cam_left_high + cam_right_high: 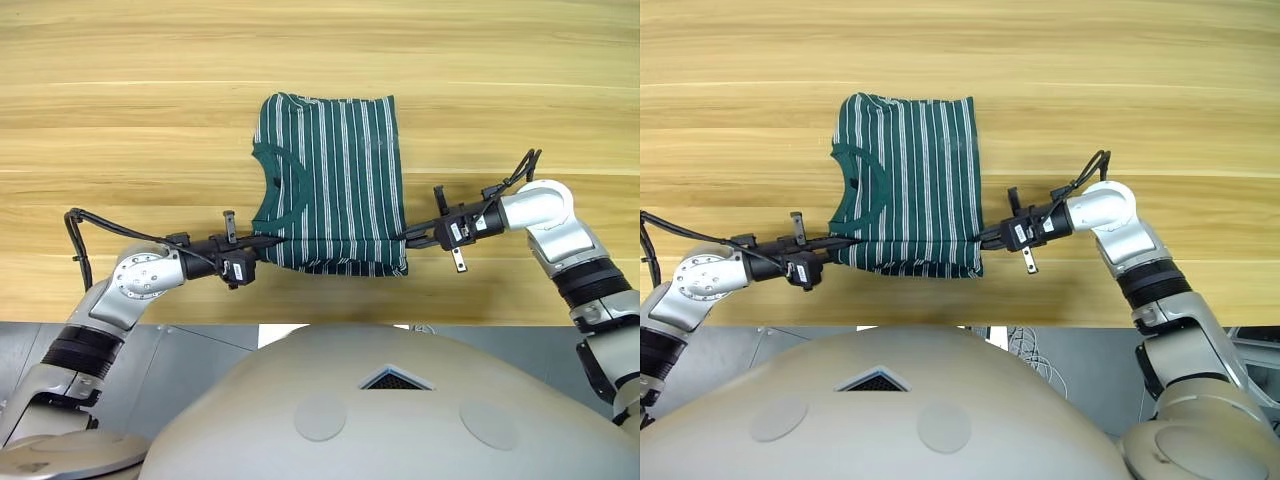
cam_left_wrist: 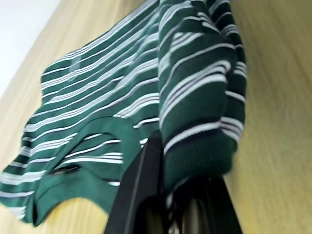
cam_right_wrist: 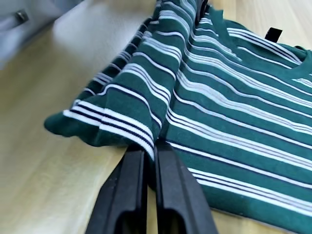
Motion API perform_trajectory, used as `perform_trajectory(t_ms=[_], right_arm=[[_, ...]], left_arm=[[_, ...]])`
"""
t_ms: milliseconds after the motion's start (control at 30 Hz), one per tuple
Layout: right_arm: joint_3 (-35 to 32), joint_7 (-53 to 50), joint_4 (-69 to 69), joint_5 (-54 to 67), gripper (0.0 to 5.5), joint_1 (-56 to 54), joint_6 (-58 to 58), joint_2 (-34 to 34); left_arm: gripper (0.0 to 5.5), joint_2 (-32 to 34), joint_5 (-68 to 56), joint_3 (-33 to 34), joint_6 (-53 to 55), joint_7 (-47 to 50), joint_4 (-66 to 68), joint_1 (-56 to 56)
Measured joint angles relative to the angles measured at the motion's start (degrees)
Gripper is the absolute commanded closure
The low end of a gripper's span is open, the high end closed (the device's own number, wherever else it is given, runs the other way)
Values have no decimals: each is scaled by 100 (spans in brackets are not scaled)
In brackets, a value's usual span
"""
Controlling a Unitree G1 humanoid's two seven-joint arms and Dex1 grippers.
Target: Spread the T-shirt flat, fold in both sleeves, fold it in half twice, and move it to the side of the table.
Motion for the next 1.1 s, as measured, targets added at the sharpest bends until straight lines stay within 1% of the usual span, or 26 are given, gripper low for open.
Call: perform_trajectory(t_ms=[100, 200, 267, 367, 433, 500, 600, 667, 767, 900, 933, 967, 1033, 1100], right_arm=[[-195, 320, -398, 458, 546, 192, 348, -189], [-356, 576, -852, 823, 546, 436, 711, -389], [-449, 714, -901, 1021, 546, 396, 1018, -390], [-478, 1034, -544, 1242, 546, -27, 1490, -197], [-487, 1173, 50, 1469, 546, -693, 1957, 30], [-410, 1199, 902, 1497, 547, -1355, 2214, 309], [-335, 1208, 2112, 1349, 547, -2004, 2256, 759], [-354, 1210, 2807, 1206, 547, -2344, 2244, 1052], [-559, 1216, 3685, 1061, 547, -2696, 2218, 1401], [-1078, 1212, 4407, 995, 547, -2867, 2199, 1690], [-1148, 1215, 4438, 997, 510, -2867, 2200, 1700], [-1248, 1217, 4446, 1005, 496, -2867, 2208, 1708], [-1352, 1219, 4447, 1013, 452, -2867, 2245, 1708], [-1498, 1221, 4470, 1008, 417, -2867, 2248, 1709]], left_arm=[[550, 296, -822, 179, 408, -279, -713, 505], [550, 502, -1302, 327, 859, -468, -1260, 964], [550, 492, -1606, 380, 1279, -717, -1247, 625], [550, 224, -1936, 329, 1949, -1258, -695, -414], [550, -184, -2016, 252, 2431, -1700, 233, -1458], [550, -524, -2006, 227, 2680, -2013, 1049, -2234], [550, -872, -1932, 235, 2814, -2269, 1942, -2974], [550, -1066, -1737, 238, 2786, -2371, 2426, -3262], [550, -1343, -1510, 234, 2701, -2394, 2980, -3454], [550, -1636, -1509, 341, 2777, -2404, 3226, -3681], [550, -1680, -1520, 400, 2867, -2400, 3242, -3716], [524, -1721, -1559, 478, 3036, -2404, 3296, -3769], [486, -1800, -1780, 710, 3526, -2485, 3418, -3890], [454, -1841, -1981, 920, 4000, -2559, 3437, -3989]])
